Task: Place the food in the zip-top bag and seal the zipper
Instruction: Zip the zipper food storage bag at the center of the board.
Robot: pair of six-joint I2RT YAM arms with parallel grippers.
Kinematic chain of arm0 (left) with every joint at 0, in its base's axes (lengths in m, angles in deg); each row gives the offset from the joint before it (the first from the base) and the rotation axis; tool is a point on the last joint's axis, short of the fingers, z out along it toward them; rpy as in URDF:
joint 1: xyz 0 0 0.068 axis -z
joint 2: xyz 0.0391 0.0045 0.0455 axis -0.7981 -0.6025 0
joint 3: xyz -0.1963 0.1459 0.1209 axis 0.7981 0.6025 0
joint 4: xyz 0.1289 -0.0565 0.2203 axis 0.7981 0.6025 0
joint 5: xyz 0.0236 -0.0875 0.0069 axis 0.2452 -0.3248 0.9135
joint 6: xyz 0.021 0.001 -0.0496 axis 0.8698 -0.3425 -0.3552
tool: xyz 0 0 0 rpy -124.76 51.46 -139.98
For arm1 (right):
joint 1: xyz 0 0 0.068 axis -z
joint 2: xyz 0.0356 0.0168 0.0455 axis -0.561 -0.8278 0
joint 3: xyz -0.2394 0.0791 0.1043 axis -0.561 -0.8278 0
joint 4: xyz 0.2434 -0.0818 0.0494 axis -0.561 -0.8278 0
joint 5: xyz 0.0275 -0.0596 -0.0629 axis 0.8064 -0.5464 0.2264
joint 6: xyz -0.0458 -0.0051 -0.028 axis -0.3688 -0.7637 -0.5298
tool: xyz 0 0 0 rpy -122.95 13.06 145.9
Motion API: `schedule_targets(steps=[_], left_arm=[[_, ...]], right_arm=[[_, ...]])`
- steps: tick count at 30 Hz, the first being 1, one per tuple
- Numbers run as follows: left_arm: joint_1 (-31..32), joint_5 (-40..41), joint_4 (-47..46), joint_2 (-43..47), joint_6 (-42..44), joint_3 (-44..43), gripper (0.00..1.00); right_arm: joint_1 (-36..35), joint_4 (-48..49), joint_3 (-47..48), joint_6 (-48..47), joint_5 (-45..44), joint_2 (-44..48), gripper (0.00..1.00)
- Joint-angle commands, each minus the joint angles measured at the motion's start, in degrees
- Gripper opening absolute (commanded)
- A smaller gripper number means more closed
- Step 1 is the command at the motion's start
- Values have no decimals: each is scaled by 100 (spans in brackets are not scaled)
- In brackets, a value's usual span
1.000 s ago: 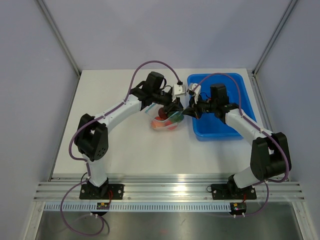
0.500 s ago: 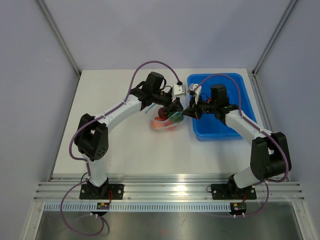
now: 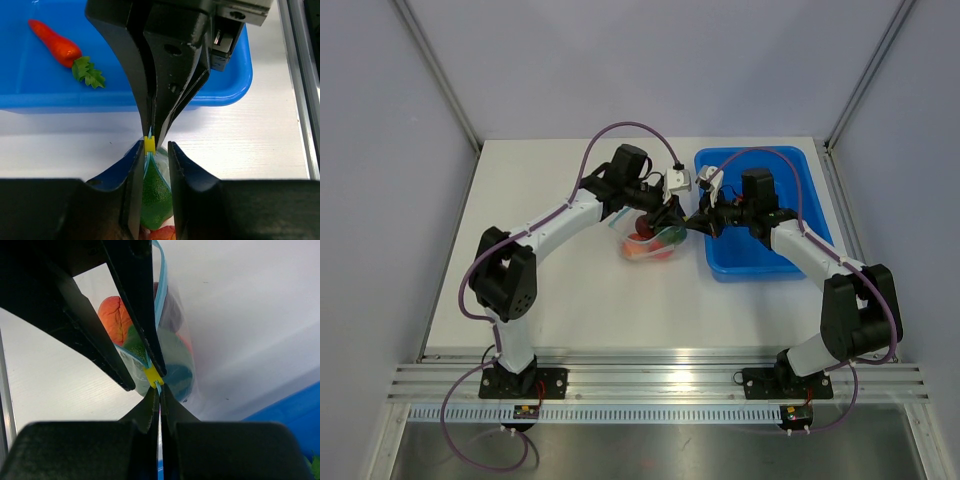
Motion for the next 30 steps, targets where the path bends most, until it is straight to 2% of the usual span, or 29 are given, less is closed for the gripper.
schedule_targets(steps=[1,5,10,13,20,24,28,30], left_arm=[[24,-257,-62,-57,-102,-51,29],[24,-258,-71,-110,-155,-42,39],[15,-257,-177,-137,-225,-42,38],[-11,-336,-256,-128,-339,-33,34],[-46,-337,-379,-67,-427,20,38],[-64,-249,-511,-75,-488,46,33],[-64,-301,-502,-84,-471,2,21],[-64,-301,-493,-101,-489,-7,19]], right_arm=[[50,339,86,-5,97,136,0],[50,348,69,-5,97,127,0],[50,331,86,-14,97,109,0],[50,322,95,-22,88,109,0],[50,313,104,-14,88,39,0],[59,304,139,4,97,30,0],[58,287,148,13,97,39,0],[50,295,139,-5,88,39,0]])
